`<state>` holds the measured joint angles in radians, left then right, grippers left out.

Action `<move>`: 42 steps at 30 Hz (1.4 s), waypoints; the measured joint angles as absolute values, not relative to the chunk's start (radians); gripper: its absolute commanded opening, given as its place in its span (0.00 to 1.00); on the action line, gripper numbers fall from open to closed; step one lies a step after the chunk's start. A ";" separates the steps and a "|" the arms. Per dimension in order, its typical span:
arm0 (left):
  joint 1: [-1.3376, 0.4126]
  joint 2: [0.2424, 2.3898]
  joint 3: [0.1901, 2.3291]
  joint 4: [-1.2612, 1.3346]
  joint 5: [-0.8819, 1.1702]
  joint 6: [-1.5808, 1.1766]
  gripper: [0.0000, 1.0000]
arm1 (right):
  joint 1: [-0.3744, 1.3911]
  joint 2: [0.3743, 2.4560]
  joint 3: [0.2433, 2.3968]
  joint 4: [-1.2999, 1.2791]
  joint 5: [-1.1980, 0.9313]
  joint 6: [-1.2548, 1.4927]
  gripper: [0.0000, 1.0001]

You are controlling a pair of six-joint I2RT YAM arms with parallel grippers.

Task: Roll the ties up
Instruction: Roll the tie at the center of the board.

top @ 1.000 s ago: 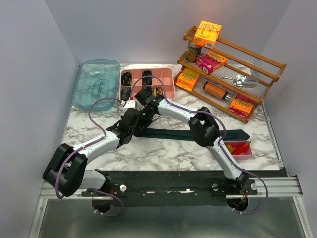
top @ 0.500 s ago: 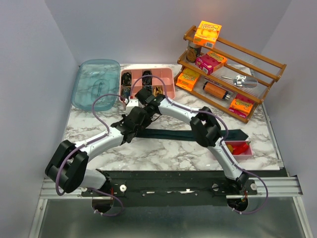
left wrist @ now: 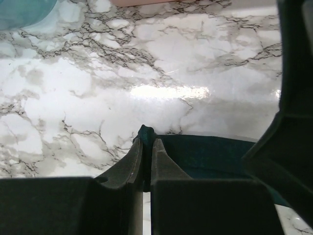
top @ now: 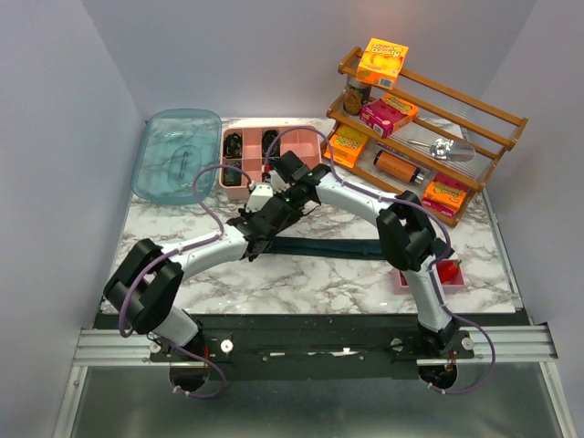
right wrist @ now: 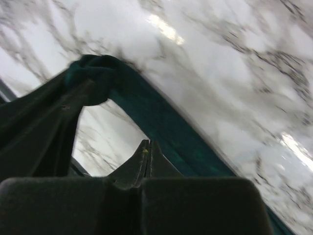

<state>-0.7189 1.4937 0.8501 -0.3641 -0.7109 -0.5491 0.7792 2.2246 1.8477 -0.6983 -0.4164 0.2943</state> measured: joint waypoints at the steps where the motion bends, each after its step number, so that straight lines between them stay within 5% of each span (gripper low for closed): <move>1: -0.729 1.503 0.858 -0.371 -0.719 -0.549 0.00 | 0.772 2.214 1.824 -0.700 -0.402 0.294 0.01; 22: -0.906 1.730 0.958 -0.419 -0.798 -0.551 0.01 | 0.699 2.129 1.649 -0.712 -0.249 0.286 0.01; 34: -0.910 1.745 0.944 -0.364 -0.773 -0.572 0.58 | 0.694 2.129 1.636 -0.712 -0.244 0.285 0.01; 42: -0.910 1.709 0.908 -0.315 -0.764 -0.586 0.64 | 0.694 2.129 1.635 -0.711 -0.245 0.279 0.01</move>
